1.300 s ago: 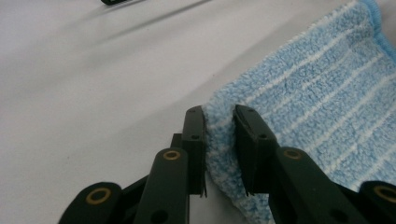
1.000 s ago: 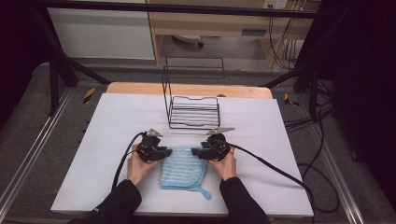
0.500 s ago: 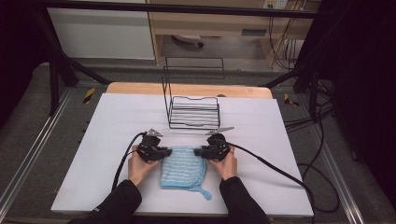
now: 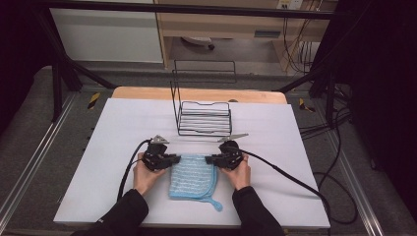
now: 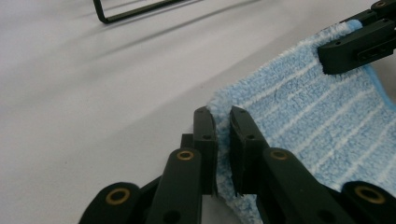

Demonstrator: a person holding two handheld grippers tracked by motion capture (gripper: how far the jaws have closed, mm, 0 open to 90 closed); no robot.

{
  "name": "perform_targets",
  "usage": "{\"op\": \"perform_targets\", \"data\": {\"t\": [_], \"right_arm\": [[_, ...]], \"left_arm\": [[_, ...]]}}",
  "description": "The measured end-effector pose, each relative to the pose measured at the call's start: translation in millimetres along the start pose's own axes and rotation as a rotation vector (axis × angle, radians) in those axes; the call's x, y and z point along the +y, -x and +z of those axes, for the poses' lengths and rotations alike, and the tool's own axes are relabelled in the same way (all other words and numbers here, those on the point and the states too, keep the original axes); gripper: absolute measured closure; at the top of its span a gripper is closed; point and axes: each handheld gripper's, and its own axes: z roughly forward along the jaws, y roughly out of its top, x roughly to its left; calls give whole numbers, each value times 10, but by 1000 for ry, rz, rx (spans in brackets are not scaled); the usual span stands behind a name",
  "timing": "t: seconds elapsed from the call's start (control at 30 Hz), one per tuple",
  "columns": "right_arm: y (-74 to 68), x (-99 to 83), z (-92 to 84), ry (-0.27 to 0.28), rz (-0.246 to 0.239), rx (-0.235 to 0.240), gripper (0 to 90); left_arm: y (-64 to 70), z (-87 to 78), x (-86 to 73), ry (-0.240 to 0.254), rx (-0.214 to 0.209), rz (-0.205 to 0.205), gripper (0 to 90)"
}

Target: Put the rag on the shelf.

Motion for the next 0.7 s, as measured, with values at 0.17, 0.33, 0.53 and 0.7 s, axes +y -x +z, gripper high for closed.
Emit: {"op": "perform_targets", "data": {"t": [0.17,0.33,0.53,0.7], "right_arm": [[-65,8,-96,47,-4,11,809],[-125,25,-194,91,-12,29,809],[-184,41,-306,132,-28,35,809],[-225,70,-397,164,-45,35,810]], "left_arm": [[23,-123,5,42,-17,3,816],[47,-232,15,75,-18,15,815],[93,-320,43,106,-33,21,814],[134,-397,64,138,-35,31,811]]}}
